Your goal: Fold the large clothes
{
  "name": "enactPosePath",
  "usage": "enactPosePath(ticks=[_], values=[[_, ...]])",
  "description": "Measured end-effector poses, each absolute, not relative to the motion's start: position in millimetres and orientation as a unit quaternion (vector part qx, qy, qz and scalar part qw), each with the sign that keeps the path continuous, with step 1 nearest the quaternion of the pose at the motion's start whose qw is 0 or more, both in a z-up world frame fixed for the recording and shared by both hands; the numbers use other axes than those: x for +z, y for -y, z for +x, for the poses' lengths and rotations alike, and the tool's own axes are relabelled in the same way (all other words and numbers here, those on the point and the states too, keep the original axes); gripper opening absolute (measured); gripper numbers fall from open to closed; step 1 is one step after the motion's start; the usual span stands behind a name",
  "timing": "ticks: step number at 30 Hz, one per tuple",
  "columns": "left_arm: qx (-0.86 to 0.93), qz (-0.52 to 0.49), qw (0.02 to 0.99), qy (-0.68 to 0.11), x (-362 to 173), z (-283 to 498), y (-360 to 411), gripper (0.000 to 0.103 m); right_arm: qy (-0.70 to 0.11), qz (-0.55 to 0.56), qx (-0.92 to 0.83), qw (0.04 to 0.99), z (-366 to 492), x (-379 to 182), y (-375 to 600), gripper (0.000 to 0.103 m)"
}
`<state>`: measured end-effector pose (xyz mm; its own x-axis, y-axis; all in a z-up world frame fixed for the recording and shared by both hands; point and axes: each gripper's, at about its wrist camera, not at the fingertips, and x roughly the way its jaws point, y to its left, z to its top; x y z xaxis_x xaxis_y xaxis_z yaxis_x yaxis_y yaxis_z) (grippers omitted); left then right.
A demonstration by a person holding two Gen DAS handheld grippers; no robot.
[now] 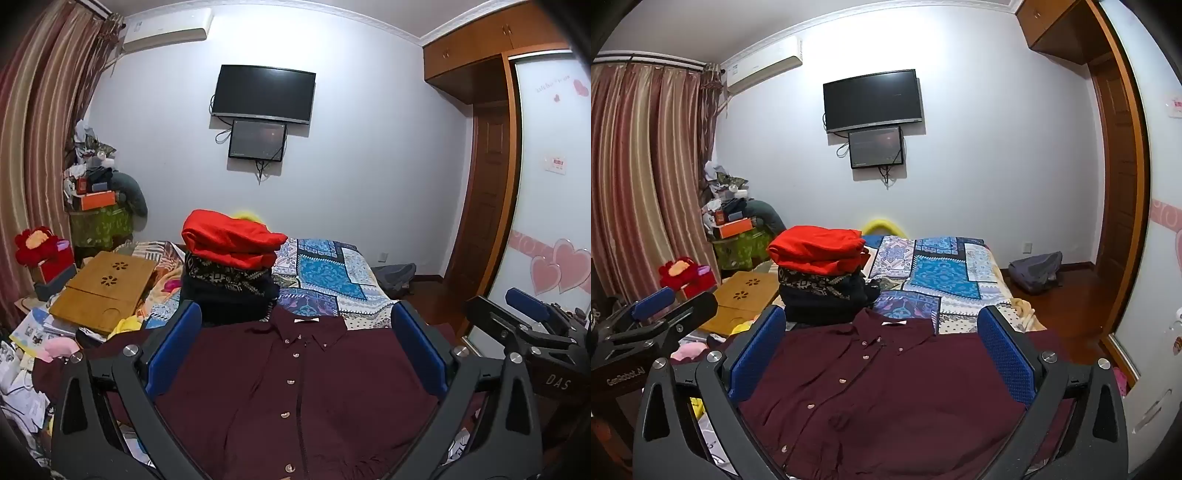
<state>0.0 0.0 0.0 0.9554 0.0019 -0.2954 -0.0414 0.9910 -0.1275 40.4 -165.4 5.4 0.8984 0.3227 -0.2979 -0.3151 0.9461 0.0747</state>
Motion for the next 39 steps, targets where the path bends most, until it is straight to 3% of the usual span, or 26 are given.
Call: enactPosePath(ticks=[39], values=[[0.028, -0.079, 0.984, -0.158, -9.7, 4.6, -16.5, 0.103, -0.161, -0.002, 0.173, 0.972, 45.4, 1.5, 154.0, 0.103]])
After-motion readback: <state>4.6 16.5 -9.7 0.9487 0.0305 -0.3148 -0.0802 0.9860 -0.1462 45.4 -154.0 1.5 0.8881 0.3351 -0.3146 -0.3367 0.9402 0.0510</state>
